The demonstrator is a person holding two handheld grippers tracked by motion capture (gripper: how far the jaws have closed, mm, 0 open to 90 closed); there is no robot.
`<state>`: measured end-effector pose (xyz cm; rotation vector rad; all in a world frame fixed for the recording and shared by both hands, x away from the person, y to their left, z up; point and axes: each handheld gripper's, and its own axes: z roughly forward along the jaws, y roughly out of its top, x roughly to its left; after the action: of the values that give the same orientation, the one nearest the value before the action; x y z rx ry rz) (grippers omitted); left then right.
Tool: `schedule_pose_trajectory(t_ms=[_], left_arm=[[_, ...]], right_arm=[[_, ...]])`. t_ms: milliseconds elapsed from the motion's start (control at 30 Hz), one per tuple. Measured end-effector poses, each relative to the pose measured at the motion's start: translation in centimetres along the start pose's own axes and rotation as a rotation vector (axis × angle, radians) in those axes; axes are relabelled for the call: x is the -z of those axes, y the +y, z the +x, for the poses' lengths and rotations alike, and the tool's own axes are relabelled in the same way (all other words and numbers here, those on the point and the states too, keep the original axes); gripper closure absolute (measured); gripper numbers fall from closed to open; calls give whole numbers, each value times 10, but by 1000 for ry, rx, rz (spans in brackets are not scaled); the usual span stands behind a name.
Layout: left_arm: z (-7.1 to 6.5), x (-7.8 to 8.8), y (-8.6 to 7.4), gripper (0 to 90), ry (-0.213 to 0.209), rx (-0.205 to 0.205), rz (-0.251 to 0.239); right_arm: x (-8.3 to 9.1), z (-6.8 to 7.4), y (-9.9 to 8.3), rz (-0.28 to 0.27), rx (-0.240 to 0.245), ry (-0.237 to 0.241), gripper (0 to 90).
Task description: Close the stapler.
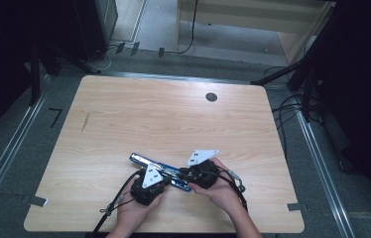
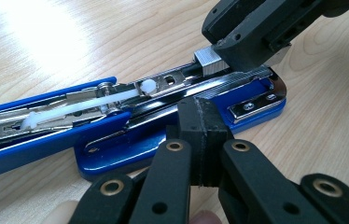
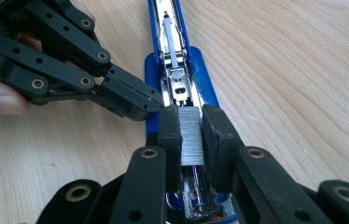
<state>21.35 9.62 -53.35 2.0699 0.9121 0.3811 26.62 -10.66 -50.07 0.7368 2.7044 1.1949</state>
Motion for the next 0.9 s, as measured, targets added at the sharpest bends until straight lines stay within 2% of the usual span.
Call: schedule_pose_trajectory(t_ms=[67, 367, 433, 467, 900], left_arm=[[0, 0, 0, 900, -1, 2, 0], [0, 0, 0, 900, -1, 0, 1], [0, 0, 0, 900, -2, 1, 1], [0, 0, 0, 900, -1, 2, 0], [0, 0, 0, 900, -2, 2, 1]], right_arm=[[0, 0, 0, 9, 8, -14, 793], [1, 0, -1, 12, 16, -11, 792], [1, 0, -1, 9, 23, -8, 793], [2, -1, 0, -3, 18, 14, 793], [1, -3, -1, 14, 36, 13, 793]])
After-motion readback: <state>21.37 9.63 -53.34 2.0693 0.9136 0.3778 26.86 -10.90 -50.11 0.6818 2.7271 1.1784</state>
